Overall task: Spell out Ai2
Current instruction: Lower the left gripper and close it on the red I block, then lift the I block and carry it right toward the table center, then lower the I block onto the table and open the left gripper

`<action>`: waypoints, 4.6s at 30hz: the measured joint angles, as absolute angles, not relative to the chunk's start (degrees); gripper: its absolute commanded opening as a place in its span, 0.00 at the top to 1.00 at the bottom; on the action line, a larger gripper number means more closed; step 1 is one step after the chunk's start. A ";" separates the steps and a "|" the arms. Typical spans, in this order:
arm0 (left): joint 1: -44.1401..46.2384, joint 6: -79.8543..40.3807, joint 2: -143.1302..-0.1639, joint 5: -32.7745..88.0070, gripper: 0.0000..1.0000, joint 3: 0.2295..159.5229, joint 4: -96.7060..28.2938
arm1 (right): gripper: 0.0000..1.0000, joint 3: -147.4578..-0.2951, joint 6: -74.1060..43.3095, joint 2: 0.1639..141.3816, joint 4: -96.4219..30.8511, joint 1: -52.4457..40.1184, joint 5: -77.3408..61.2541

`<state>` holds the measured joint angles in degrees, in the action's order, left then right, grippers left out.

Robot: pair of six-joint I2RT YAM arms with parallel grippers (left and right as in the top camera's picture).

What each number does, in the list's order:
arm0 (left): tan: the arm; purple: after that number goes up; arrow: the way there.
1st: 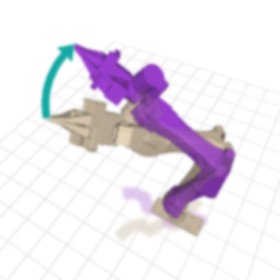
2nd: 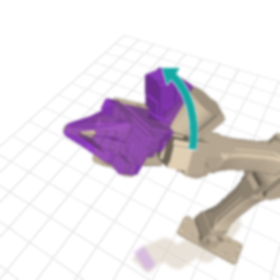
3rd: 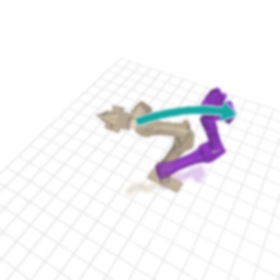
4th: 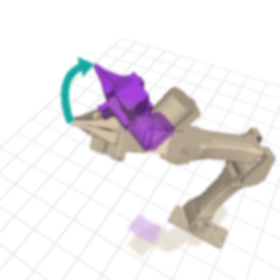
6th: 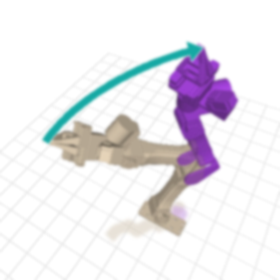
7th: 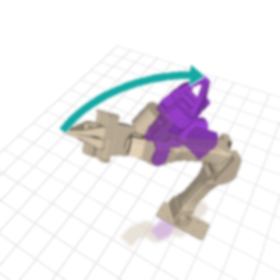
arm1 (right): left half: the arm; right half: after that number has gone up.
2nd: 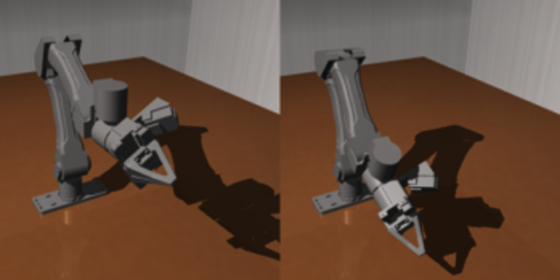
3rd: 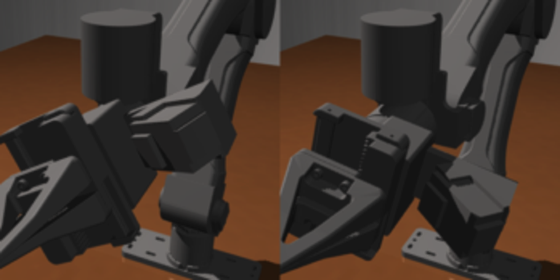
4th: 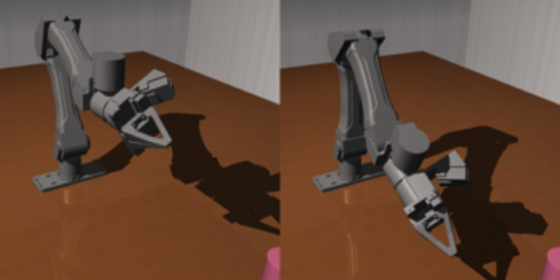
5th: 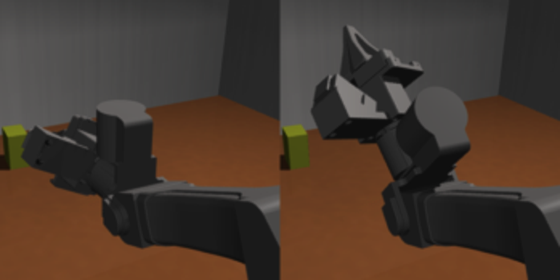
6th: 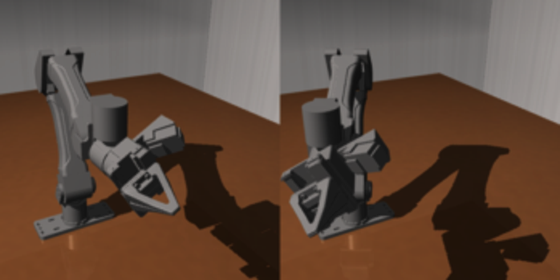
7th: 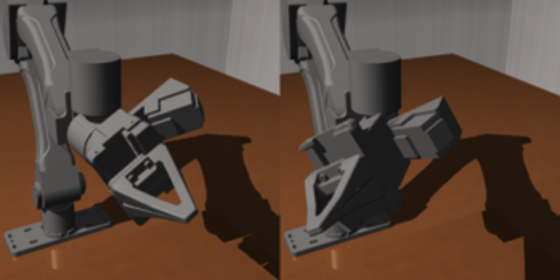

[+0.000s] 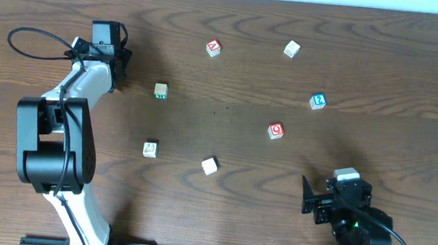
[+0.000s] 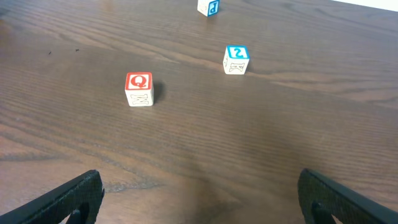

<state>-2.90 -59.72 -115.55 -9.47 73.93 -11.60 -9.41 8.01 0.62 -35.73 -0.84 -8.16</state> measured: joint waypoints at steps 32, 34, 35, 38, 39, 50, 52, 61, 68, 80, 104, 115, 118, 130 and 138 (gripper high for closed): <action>-3.92 -60.07 -117.71 -8.99 0.59 74.06 -11.86 | 0.01 -9.41 8.01 0.62 -35.73 -0.84 -8.14; -3.92 -60.05 -117.71 -8.99 0.62 74.06 -11.86 | 0.01 -9.41 8.01 0.62 -35.73 -0.84 -8.16; -3.92 -60.03 -117.71 -9.02 0.62 74.06 -11.86 | 0.01 -9.41 8.01 0.62 -35.73 -0.84 -8.16; -3.92 -59.92 -117.71 -9.04 0.64 74.08 -11.81 | 0.01 -9.41 8.01 0.62 -35.73 -0.84 -8.16; -3.92 -59.83 -117.71 -9.04 0.65 74.08 -11.81 | 0.01 -9.41 8.01 0.62 -35.73 -0.84 -8.16; -3.92 -58.72 -117.71 -9.04 0.71 75.55 -14.59 | 0.01 -9.41 8.01 0.62 -35.73 -0.84 -8.16; -3.92 -58.17 -117.71 -9.02 0.73 76.25 -16.36 | 0.01 -9.41 8.01 0.62 -35.73 -0.84 -8.16; -3.92 -56.51 -117.75 -9.02 0.79 78.81 -19.31 | 0.01 -9.41 8.01 0.62 -35.73 -0.84 -8.16; -3.55 -54.11 -117.80 -9.02 0.88 79.68 -21.23 | 0.01 -9.41 8.01 0.62 -35.73 -0.84 -8.16; 5.63 -35.90 -117.99 -10.09 0.94 93.58 -33.01 | 0.01 -9.41 8.01 0.62 -35.73 -0.84 -8.16; 30.89 -25.58 -120.14 -9.74 0.94 99.13 -43.29 | 0.01 -9.41 8.01 0.62 -35.73 -0.84 -8.16; 32.42 -28.21 -124.79 -5.78 0.94 99.13 -40.47 | 0.01 -9.41 8.01 0.62 -35.73 -0.84 -8.16; 32.60 -29.19 -124.79 -5.02 0.94 99.11 -40.10 | 0.01 -9.41 8.03 0.62 -35.73 -0.84 -8.16; 36.21 -33.10 -124.79 -4.71 0.94 98.98 -41.56 | 0.01 -9.41 8.01 0.62 -35.73 -0.84 -8.16; 36.16 -34.13 -124.79 -4.71 0.94 98.74 -42.85 | 0.01 -9.41 8.01 0.62 -35.73 -0.84 -8.16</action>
